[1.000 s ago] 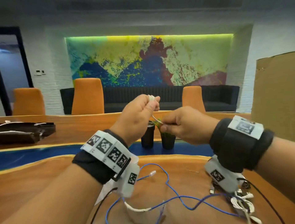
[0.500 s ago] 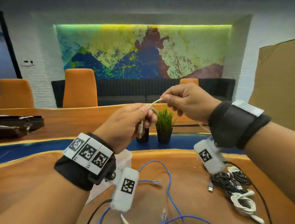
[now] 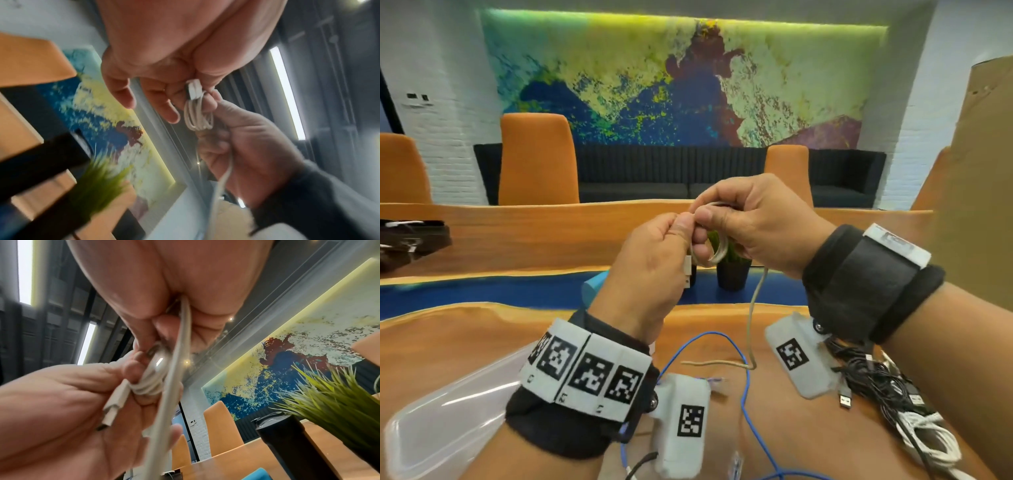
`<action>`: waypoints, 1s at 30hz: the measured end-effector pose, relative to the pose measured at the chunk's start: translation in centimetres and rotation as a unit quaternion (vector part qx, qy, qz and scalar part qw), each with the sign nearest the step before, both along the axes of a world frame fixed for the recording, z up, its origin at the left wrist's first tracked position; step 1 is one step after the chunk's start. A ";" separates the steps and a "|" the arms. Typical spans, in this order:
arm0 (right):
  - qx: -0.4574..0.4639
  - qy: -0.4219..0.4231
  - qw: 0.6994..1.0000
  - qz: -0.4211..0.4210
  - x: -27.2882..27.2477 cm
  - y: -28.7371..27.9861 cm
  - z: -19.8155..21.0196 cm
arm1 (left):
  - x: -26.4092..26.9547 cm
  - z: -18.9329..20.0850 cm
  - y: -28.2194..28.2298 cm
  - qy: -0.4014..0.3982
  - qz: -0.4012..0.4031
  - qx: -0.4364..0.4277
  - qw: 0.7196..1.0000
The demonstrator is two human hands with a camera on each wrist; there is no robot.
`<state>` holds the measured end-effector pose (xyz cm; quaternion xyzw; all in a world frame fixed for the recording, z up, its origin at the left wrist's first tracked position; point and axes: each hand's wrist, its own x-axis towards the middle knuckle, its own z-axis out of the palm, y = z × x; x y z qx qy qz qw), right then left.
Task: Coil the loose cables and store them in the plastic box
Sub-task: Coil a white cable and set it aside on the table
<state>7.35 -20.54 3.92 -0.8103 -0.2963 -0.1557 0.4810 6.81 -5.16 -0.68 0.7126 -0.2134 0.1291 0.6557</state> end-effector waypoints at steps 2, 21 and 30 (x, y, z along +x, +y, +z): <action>0.004 -0.020 1.000 -0.003 0.3 0.1 -0.3 | 0.5 -0.3 0.1 0.054 -0.067 -0.067 0.994; -0.258 -0.017 0.937 -0.235 0.2 -7.2 -2.7 | 1.5 1.1 4.4 0.077 -0.213 -0.226 0.947; -0.049 -0.031 0.947 -0.317 0.7 -6.3 -1.5 | 1.8 0.6 3.7 0.056 -0.189 -0.191 0.962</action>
